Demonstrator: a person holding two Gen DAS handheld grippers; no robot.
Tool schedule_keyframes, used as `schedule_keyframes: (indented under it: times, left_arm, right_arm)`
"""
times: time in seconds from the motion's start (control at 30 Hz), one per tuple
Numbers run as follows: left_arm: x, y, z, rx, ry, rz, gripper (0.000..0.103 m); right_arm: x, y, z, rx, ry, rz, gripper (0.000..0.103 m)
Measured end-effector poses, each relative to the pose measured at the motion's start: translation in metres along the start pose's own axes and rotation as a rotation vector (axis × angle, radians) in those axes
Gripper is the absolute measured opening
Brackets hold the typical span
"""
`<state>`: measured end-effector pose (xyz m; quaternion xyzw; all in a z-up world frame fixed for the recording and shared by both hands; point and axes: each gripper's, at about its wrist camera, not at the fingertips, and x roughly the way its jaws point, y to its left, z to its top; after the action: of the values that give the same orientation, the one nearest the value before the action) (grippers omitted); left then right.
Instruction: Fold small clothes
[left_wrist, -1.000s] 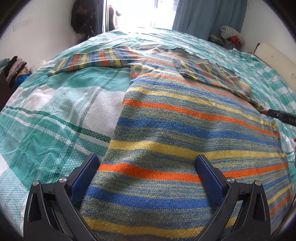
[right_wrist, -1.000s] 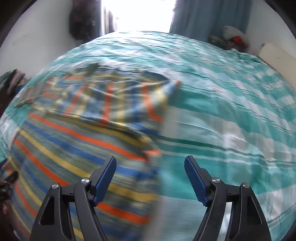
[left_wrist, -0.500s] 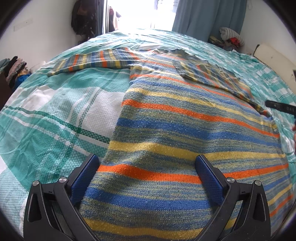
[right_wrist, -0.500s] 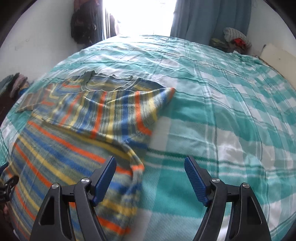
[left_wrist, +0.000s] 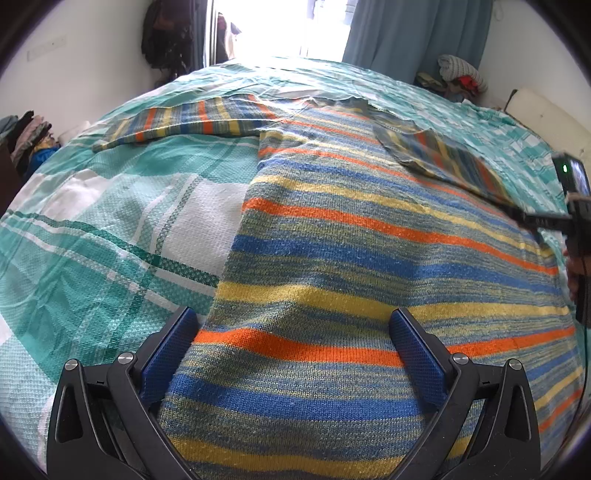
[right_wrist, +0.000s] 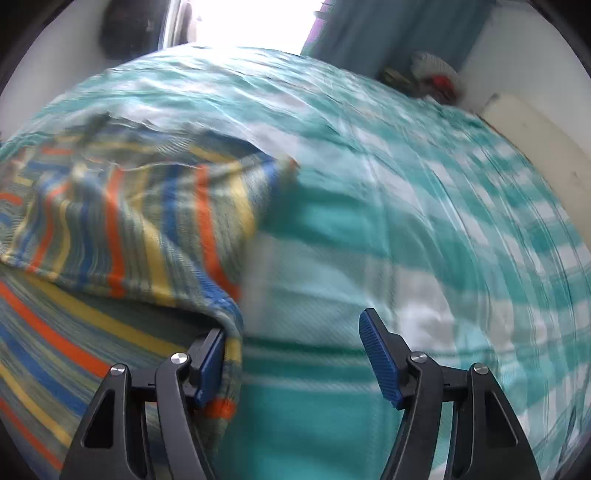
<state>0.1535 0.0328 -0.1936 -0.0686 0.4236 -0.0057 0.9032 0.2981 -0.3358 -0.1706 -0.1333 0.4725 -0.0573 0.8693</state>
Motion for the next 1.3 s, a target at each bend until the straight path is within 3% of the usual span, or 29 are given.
schedule_keyframes:
  times: [0.17, 0.27, 0.4, 0.5, 0.63, 0.67, 0.7, 0.73, 0.8, 0.87, 0.93, 0.97, 1.03, 1.13, 1.23, 1.27, 1.3]
  left_arm:
    - [0.000, 0.001, 0.001, 0.003, 0.000, -0.001, 0.103]
    - [0.000, 0.000, 0.001, 0.003, -0.002, 0.000, 0.103]
    - [0.000, 0.001, 0.002, 0.004, -0.002, 0.000, 0.103]
    - [0.001, 0.000, 0.002, 0.004, -0.002, 0.000, 0.103]
    - [0.001, 0.000, 0.002, 0.005, -0.001, 0.002, 0.103]
    - [0.002, 0.000, 0.002, 0.005, 0.000, 0.002, 0.103]
    - [0.002, 0.001, 0.003, 0.005, 0.001, 0.001, 0.103]
    - [0.002, 0.000, 0.002, 0.004, 0.001, 0.000, 0.103]
    - [0.003, 0.000, 0.002, 0.004, 0.000, 0.000, 0.103]
    - [0.003, 0.000, 0.002, 0.005, -0.001, 0.000, 0.103]
    - [0.004, 0.000, 0.002, 0.004, 0.000, -0.001, 0.103]
    - [0.004, 0.000, 0.002, 0.003, -0.001, -0.001, 0.103]
    - [0.004, 0.000, 0.002, 0.004, -0.001, -0.001, 0.103]
    - [0.004, 0.000, 0.002, 0.004, -0.001, -0.002, 0.103]
    - [0.004, 0.000, 0.002, 0.004, -0.002, -0.002, 0.103]
    - [0.004, 0.000, 0.002, 0.004, -0.001, -0.001, 0.103]
    - [0.004, 0.000, 0.002, 0.004, -0.001, -0.001, 0.103]
  right_arm:
    - [-0.011, 0.000, -0.005, -0.058, 0.013, 0.092, 0.070]
    - [-0.034, -0.012, -0.002, -0.037, 0.010, 0.203, 0.070]
    - [-0.041, -0.027, 0.033, 0.012, -0.023, 0.317, 0.067]
    - [-0.011, -0.028, 0.081, 0.056, 0.010, 0.345, 0.050]
    - [0.052, -0.006, 0.117, 0.089, 0.143, 0.367, 0.044]
    - [0.063, -0.002, 0.118, 0.076, 0.159, 0.351, 0.034]
    - [0.076, 0.004, 0.117, 0.049, 0.176, 0.331, 0.004]
    - [0.081, 0.003, 0.117, 0.050, 0.170, 0.313, 0.003]
    - [0.088, -0.022, 0.113, 0.182, 0.132, 0.269, 0.004]
    - [0.095, -0.034, 0.108, 0.243, 0.142, 0.299, 0.005]
    - [0.093, -0.030, 0.109, 0.205, 0.142, 0.288, 0.018]
    - [0.089, -0.031, 0.110, 0.193, 0.140, 0.266, 0.033]
    - [0.071, -0.035, 0.109, 0.211, 0.102, 0.244, 0.037]
    - [0.014, -0.019, 0.090, 0.151, -0.003, 0.367, 0.037]
    - [-0.010, 0.010, 0.060, 0.096, 0.014, 0.574, 0.039]
    - [-0.009, 0.020, 0.046, 0.069, 0.043, 0.581, 0.040]
    - [-0.003, 0.028, 0.031, 0.042, 0.081, 0.531, 0.040]
